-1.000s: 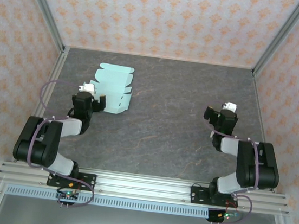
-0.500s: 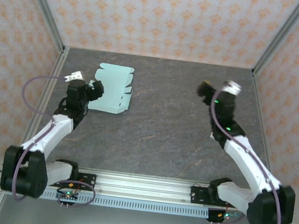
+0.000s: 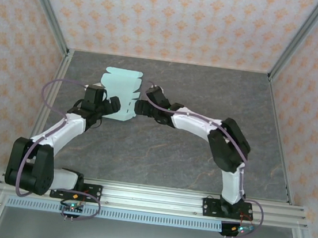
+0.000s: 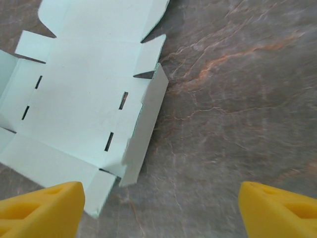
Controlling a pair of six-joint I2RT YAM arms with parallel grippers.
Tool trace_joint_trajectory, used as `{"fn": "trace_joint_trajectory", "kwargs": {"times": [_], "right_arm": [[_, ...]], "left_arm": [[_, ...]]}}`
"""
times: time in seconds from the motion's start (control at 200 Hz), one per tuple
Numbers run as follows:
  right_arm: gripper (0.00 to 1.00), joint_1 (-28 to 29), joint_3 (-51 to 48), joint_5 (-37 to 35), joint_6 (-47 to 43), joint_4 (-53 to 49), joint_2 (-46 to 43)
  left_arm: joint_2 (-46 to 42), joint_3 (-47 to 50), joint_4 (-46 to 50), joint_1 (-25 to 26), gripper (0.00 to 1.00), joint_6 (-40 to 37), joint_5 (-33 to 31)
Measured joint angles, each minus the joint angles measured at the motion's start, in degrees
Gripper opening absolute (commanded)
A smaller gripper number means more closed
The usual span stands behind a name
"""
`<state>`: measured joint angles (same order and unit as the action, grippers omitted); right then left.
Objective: Fold the paper box
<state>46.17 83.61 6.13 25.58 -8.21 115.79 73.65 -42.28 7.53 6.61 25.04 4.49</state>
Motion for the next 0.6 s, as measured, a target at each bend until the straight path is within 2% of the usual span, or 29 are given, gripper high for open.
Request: {"fn": "trace_joint_trajectory", "kwargs": {"times": [0.175, 0.48, 0.601], "right_arm": [[0.66, -0.2, 8.5, 1.9, 3.9, -1.1, 8.8], [0.20, -0.4, 14.4, 3.6, 7.2, -2.8, 15.3], [0.09, -1.2, 14.1, 4.7, 7.4, -2.3, 15.2]], "left_arm": [[-3.0, 0.0, 0.7, 0.0, 0.88, 0.0, -1.2], [-3.7, 1.3, 1.9, 0.0, 0.88, 0.0, -1.6], [-4.9, 1.6, 2.6, 0.0, 0.88, 0.0, -1.6]]}}
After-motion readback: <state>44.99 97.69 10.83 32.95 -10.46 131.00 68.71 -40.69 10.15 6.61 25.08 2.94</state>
